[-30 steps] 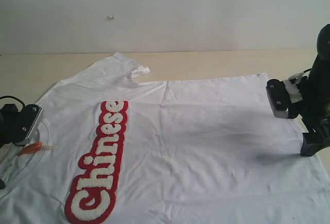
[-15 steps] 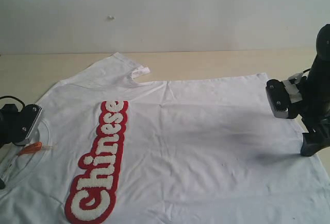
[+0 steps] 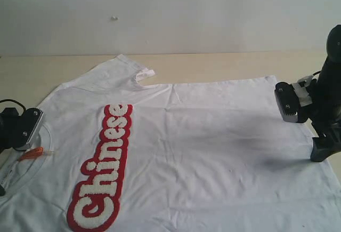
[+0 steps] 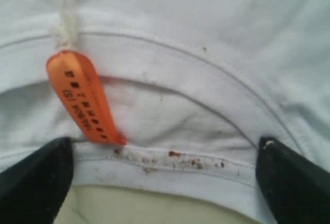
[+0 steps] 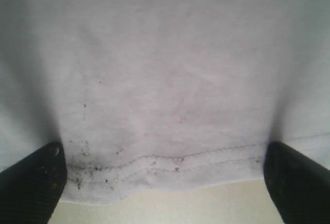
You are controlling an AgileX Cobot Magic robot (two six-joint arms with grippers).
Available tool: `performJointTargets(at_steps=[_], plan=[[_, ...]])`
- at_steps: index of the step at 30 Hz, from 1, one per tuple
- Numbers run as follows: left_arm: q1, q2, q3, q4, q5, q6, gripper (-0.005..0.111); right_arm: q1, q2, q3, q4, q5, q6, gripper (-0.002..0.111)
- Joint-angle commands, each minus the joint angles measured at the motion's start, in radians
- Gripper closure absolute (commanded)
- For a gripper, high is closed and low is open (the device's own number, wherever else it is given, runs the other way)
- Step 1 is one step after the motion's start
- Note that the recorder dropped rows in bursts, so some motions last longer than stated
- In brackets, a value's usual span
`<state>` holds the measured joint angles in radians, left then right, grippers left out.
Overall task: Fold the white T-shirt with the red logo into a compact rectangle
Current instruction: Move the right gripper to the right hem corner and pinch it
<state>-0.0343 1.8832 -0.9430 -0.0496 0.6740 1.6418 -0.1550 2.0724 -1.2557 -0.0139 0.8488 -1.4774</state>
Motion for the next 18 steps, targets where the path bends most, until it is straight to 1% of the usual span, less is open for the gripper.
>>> performJointTargets(at_steps=[1, 18], plan=[[0.003, 0.026, 0.009, 0.032, -0.053, 0.003, 0.015, -0.002, 0.026, 0.013, -0.004, -0.010, -0.013, 0.003], [0.003, 0.026, 0.009, 0.032, -0.053, 0.003, 0.015, -0.002, 0.026, 0.013, 0.022, -0.013, -0.013, 0.003]])
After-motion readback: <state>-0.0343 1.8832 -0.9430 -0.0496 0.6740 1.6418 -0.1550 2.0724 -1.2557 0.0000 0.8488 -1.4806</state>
